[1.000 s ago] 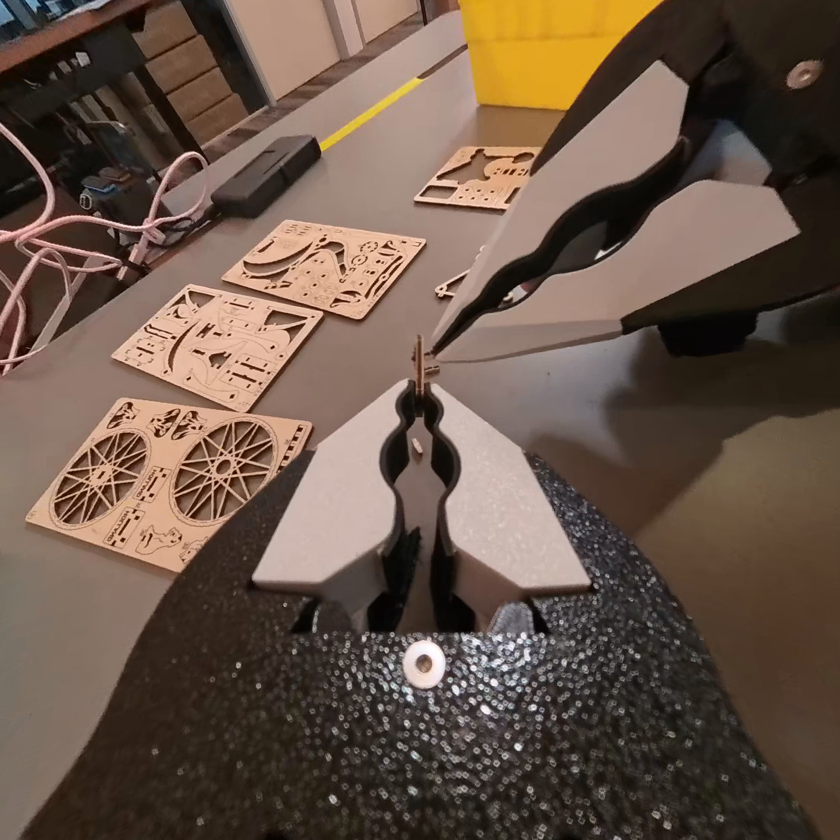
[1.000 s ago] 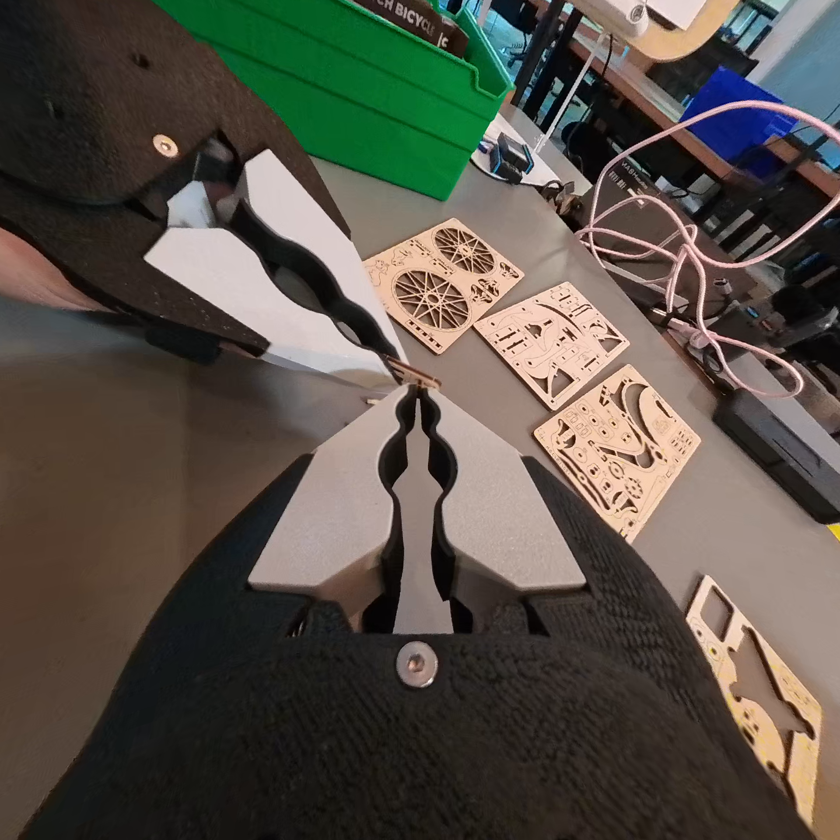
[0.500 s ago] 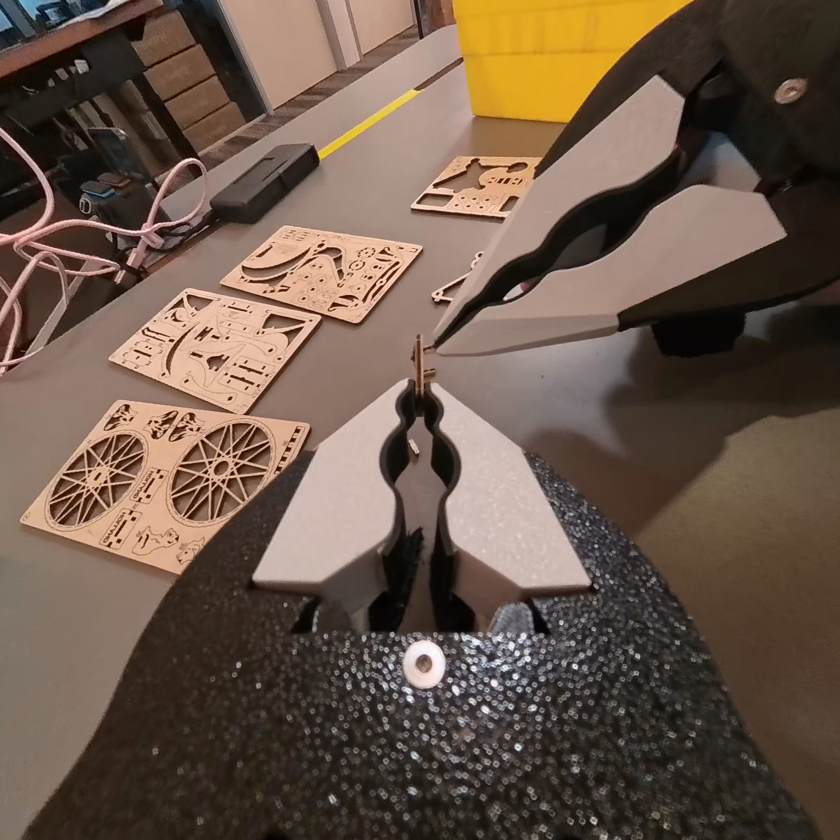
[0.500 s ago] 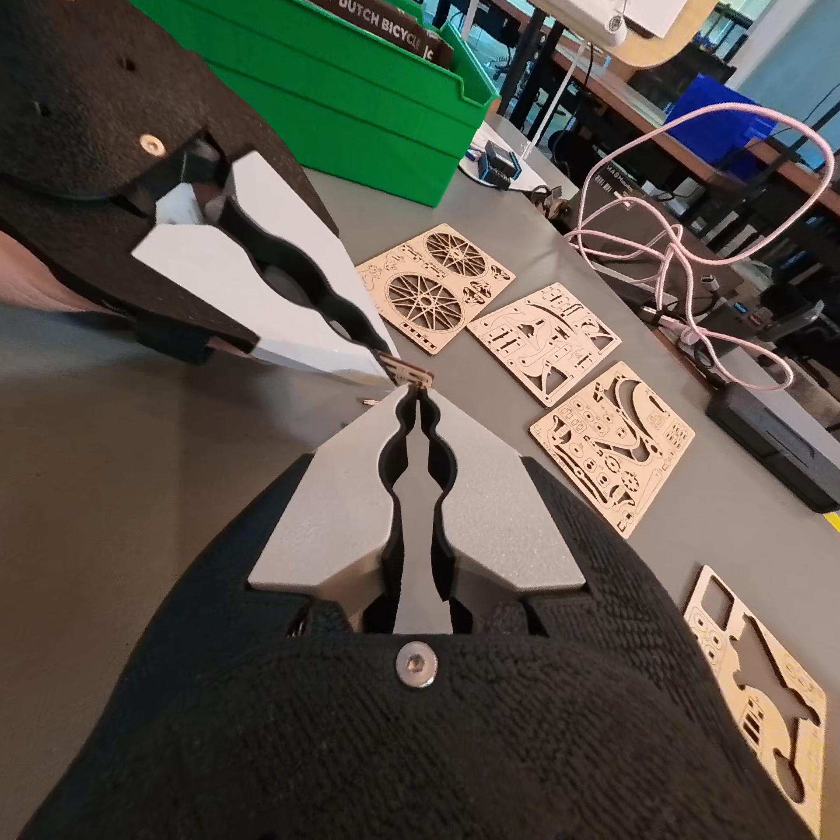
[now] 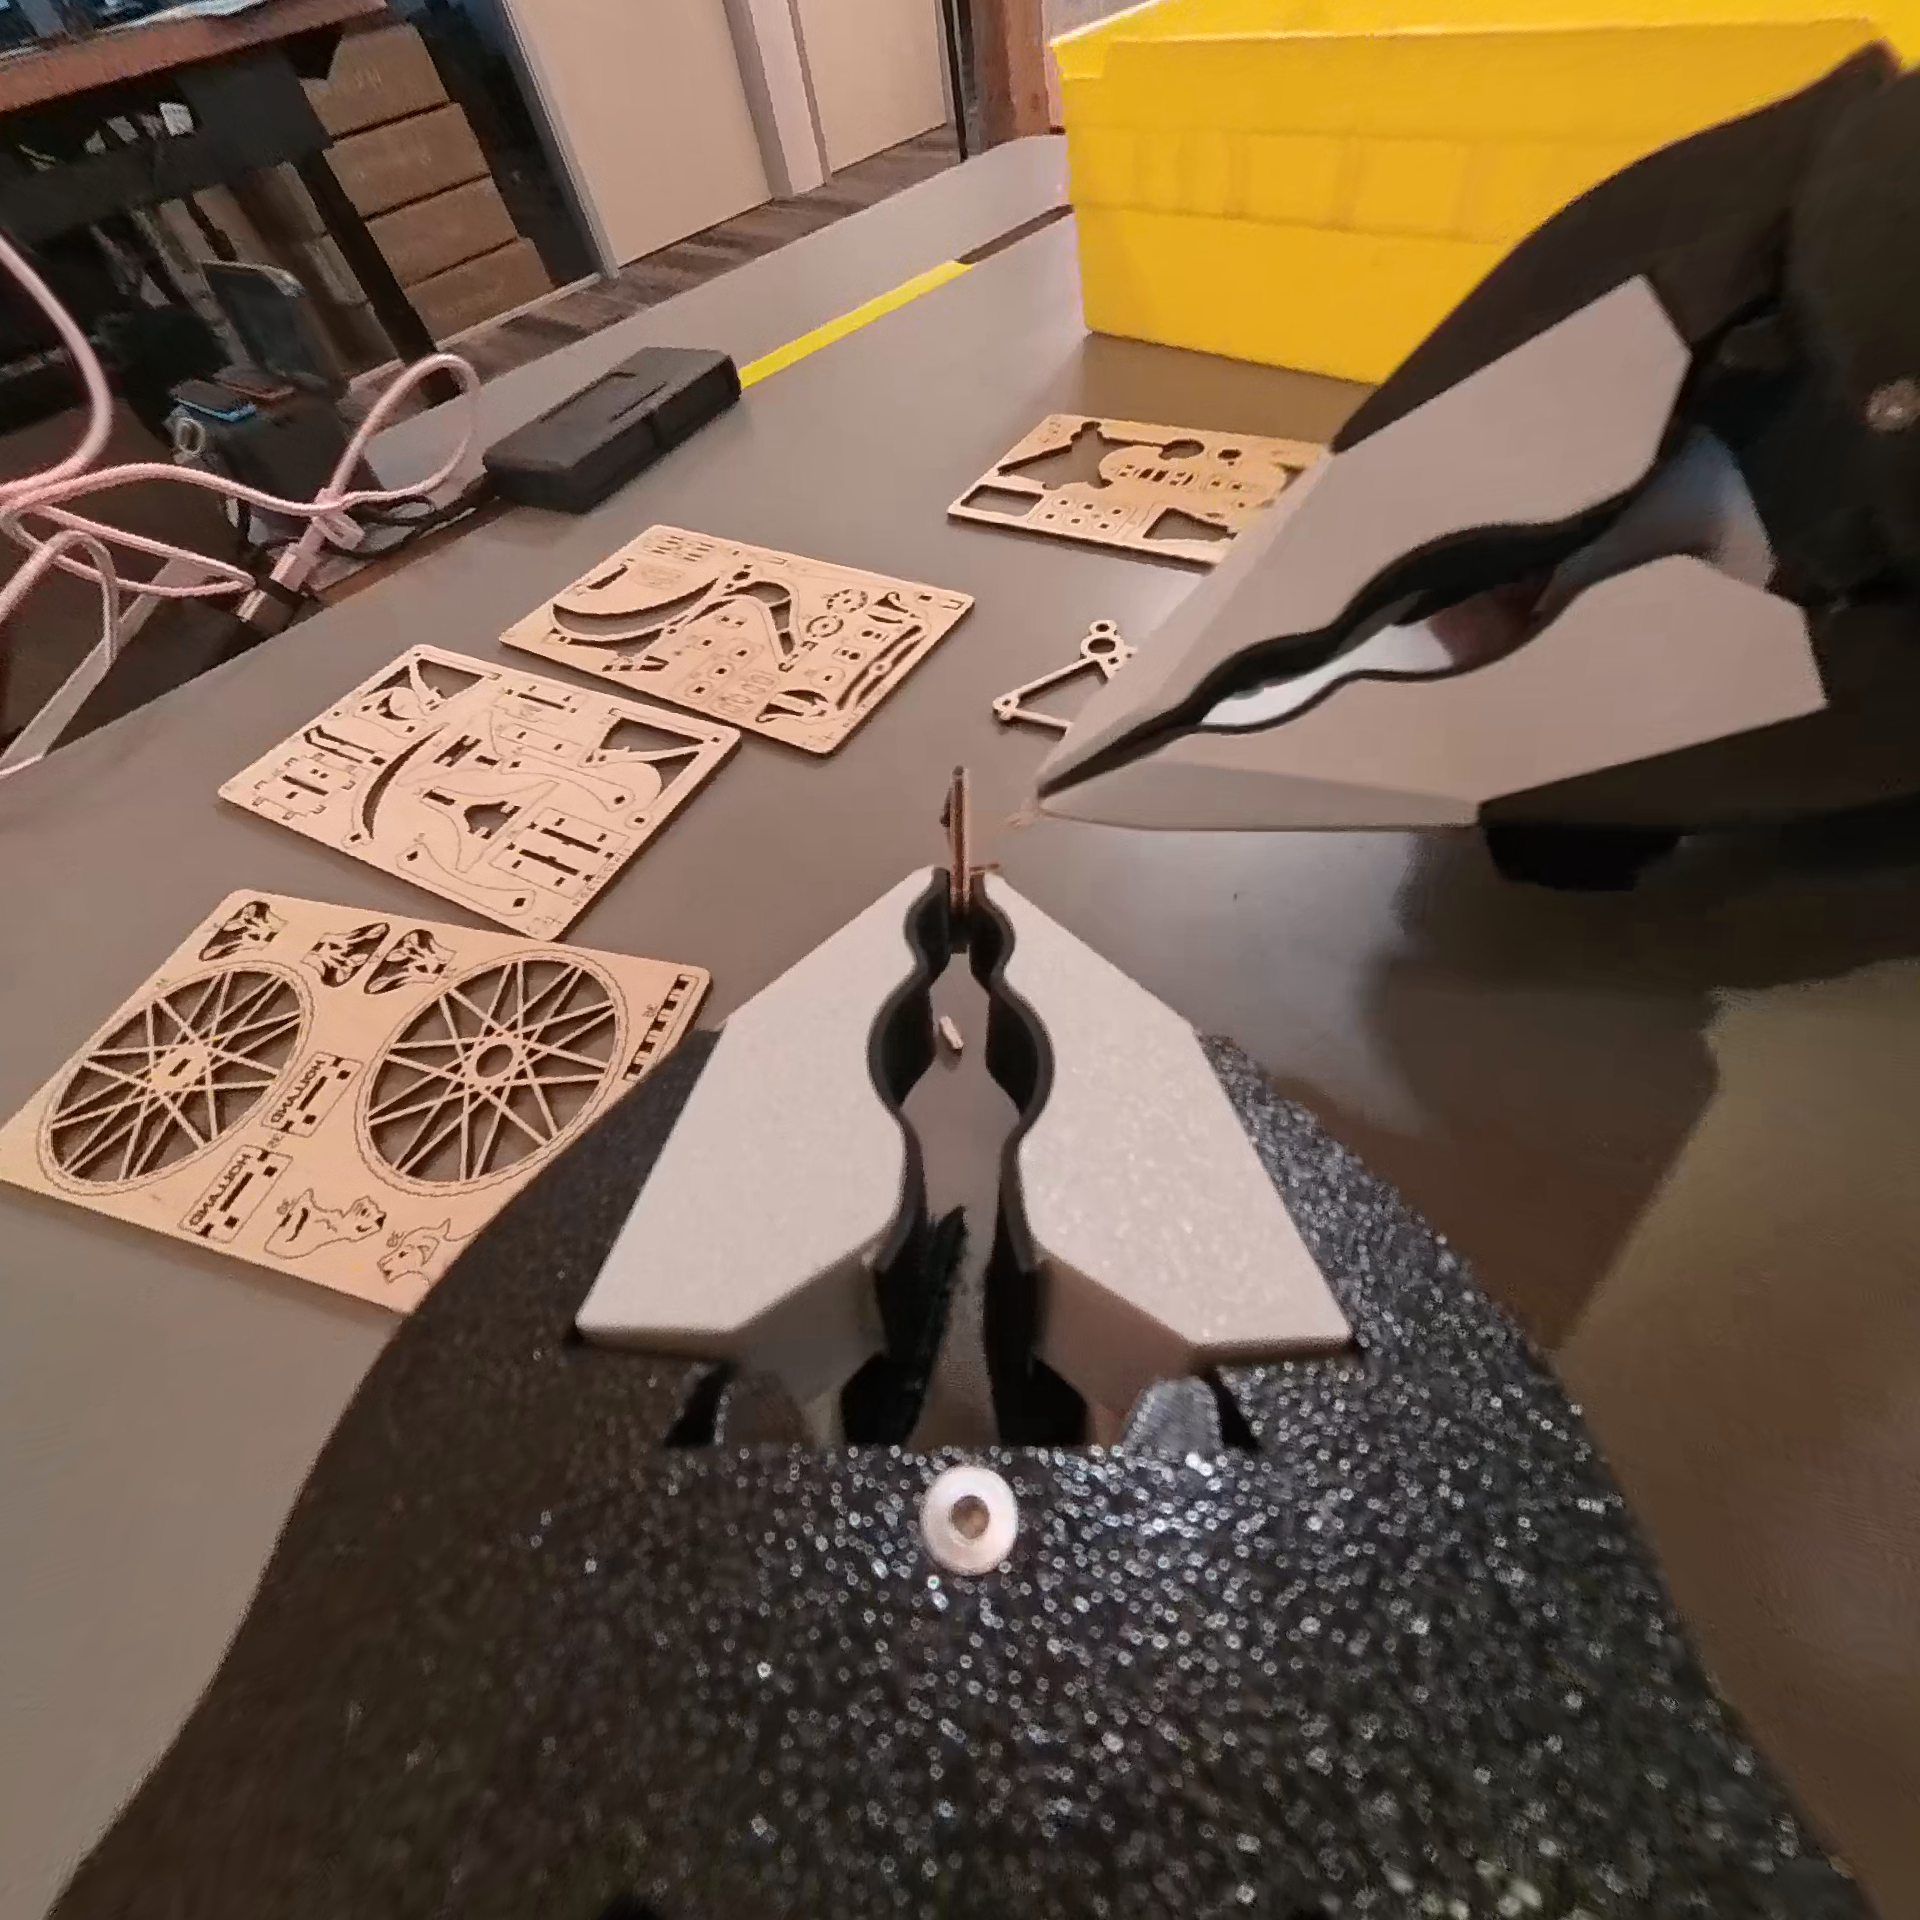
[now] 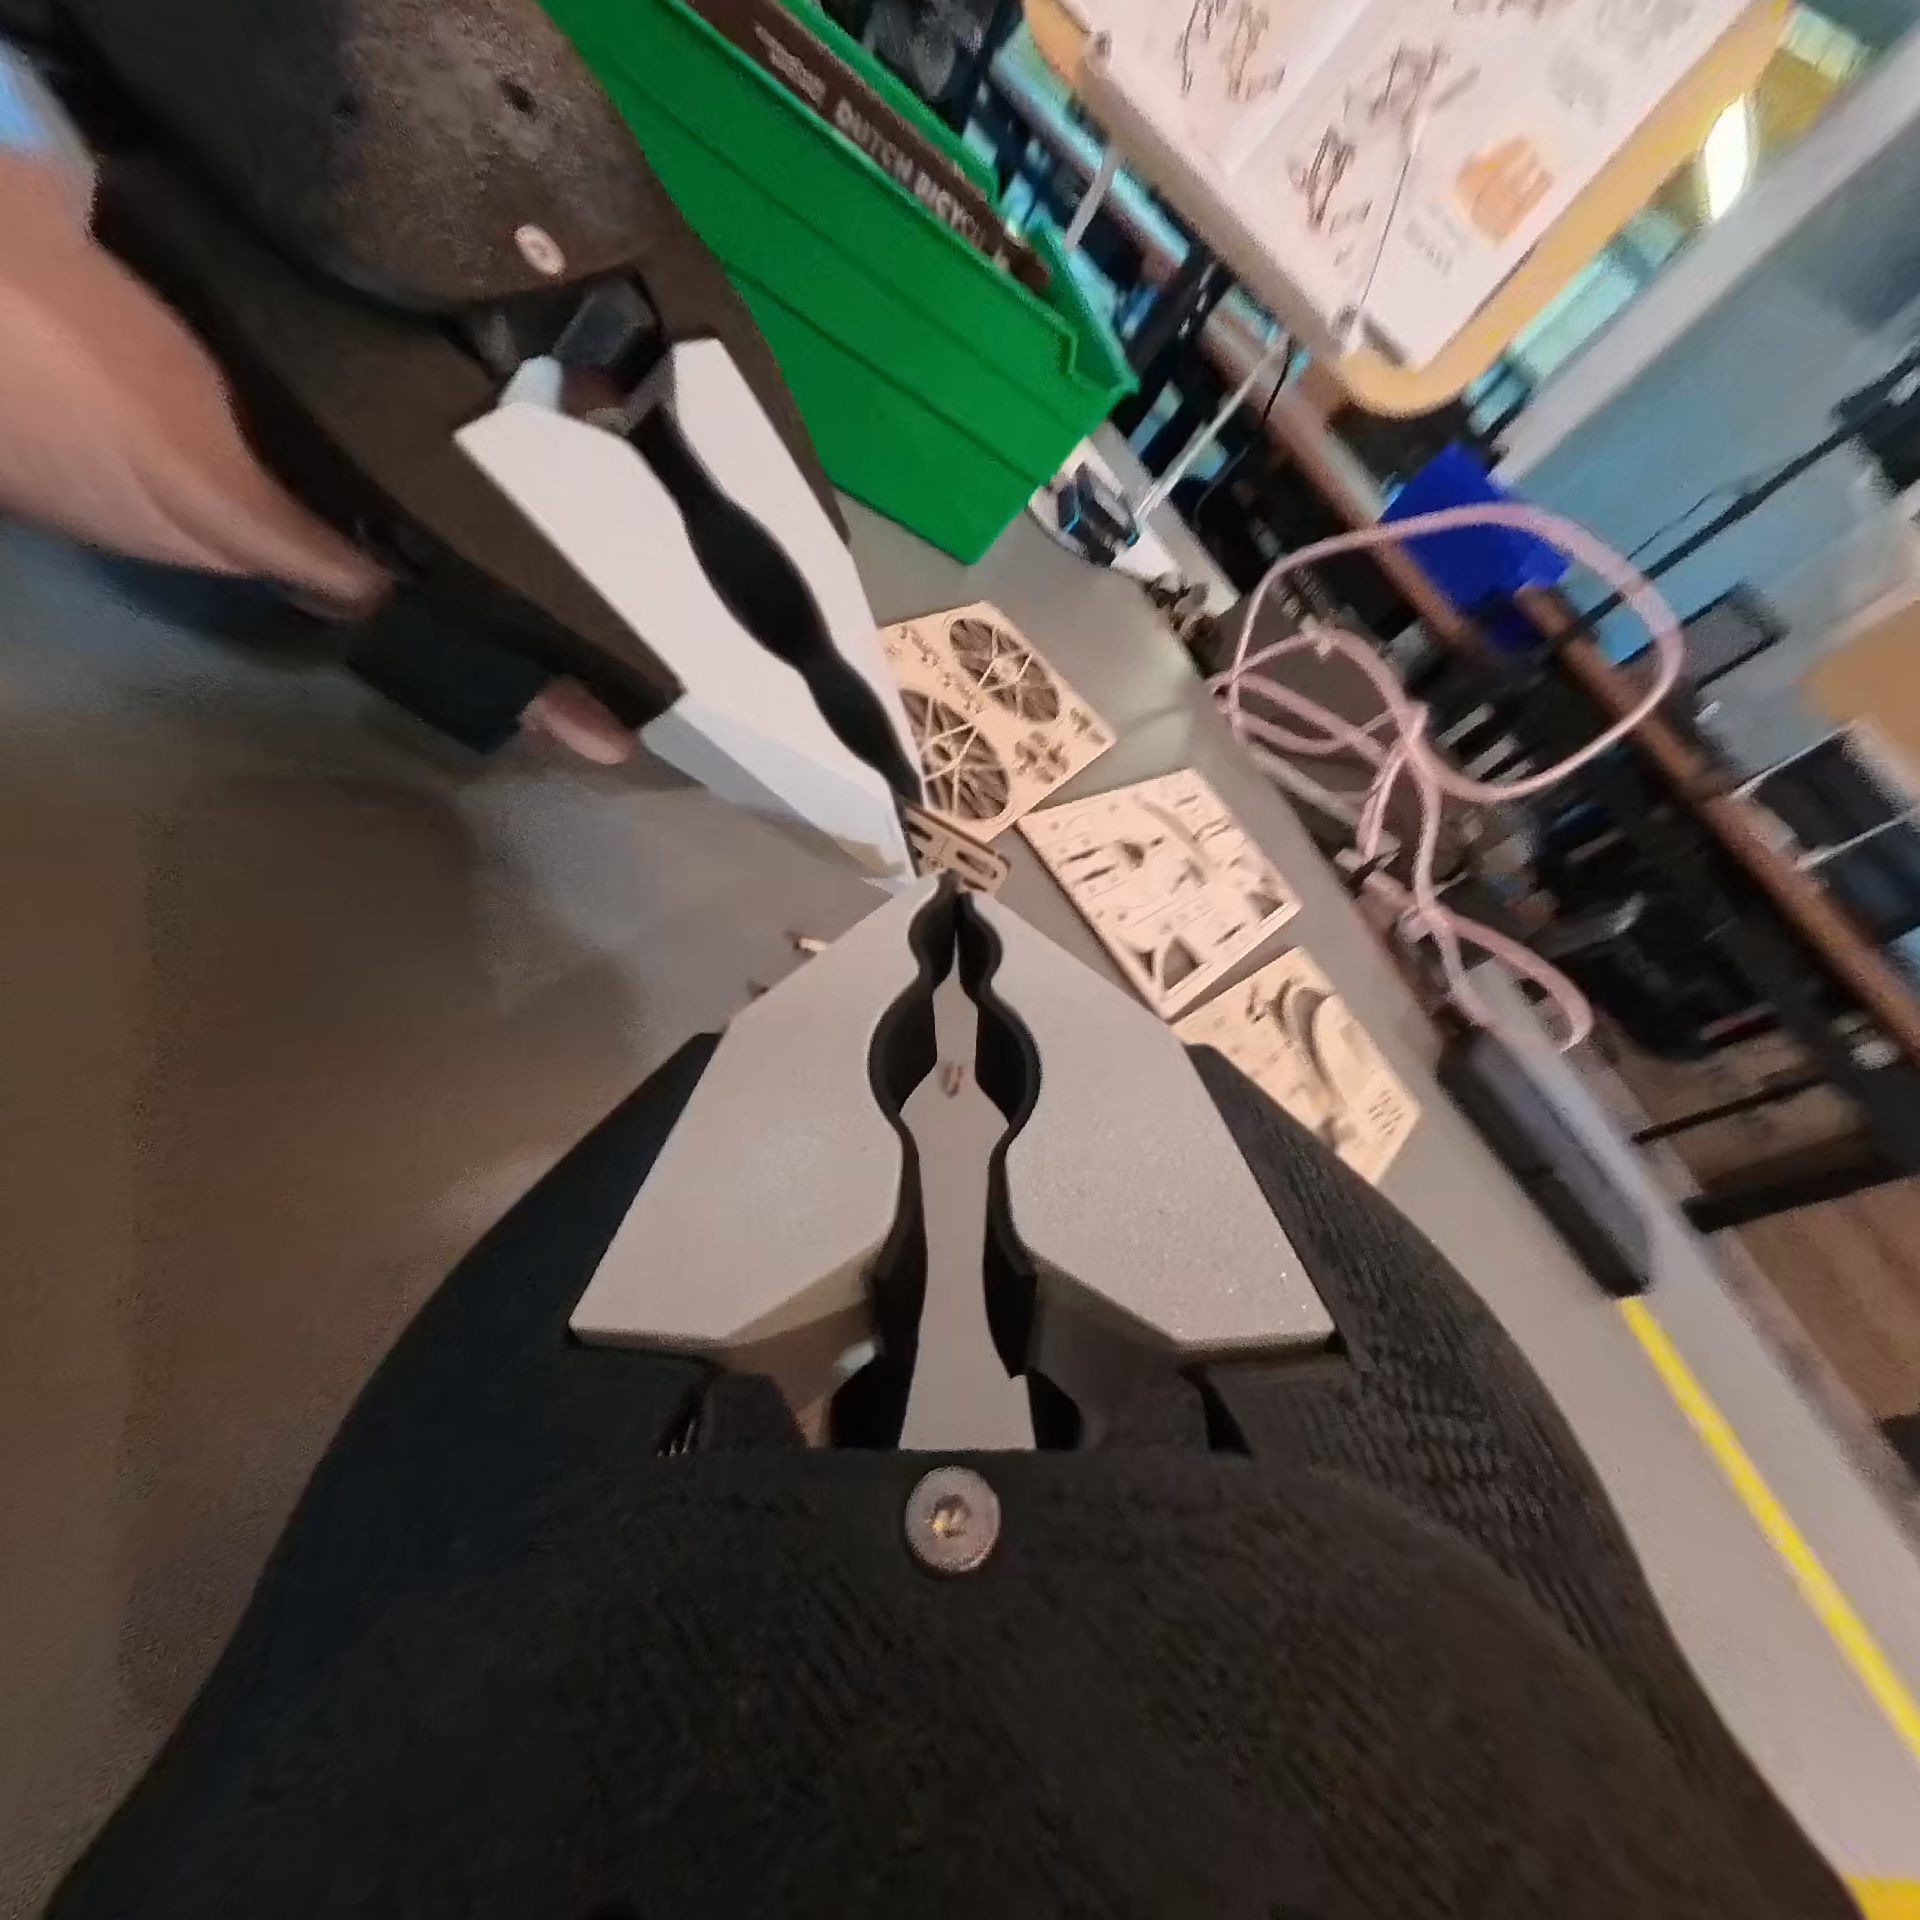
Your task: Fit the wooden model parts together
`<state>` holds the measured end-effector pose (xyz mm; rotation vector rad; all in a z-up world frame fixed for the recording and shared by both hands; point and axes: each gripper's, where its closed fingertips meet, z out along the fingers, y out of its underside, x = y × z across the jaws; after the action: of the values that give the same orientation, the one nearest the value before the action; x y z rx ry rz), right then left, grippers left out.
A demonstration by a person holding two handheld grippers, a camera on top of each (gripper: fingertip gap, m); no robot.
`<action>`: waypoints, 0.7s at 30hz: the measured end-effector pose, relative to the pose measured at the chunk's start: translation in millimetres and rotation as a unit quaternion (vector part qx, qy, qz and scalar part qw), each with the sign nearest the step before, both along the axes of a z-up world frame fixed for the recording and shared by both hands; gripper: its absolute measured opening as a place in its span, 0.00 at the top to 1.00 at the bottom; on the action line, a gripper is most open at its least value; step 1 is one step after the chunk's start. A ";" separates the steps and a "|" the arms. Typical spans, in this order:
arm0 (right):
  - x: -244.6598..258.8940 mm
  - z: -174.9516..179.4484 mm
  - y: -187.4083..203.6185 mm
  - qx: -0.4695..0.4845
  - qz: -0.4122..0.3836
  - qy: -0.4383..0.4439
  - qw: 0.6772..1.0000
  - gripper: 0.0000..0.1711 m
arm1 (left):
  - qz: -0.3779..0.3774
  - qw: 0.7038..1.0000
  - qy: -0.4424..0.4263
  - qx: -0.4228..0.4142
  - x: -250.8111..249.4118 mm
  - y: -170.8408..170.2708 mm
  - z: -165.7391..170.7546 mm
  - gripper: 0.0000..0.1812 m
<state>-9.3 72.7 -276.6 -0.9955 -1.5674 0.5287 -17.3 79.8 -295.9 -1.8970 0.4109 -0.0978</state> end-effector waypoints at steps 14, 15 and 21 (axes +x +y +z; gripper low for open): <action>0.4 18.6 -2.3 0.129 -0.001 0.050 0.990 1.00 | -0.047 0.985 -0.164 -0.010 7.7 -5.3 14.7 1.00; 0.4 18.5 -1.9 0.126 -0.001 0.050 0.991 1.00 | -0.048 0.985 -0.165 -0.010 8.0 -5.4 14.7 1.00; 0.2 17.1 -0.2 0.115 -0.003 0.045 0.992 1.00 | -0.054 0.986 -0.155 -0.011 12.1 -6.7 13.8 1.00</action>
<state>-9.2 72.5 -259.5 -0.7906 -1.5060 0.3728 -5.1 73.1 -282.1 -1.8426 0.3001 -0.4652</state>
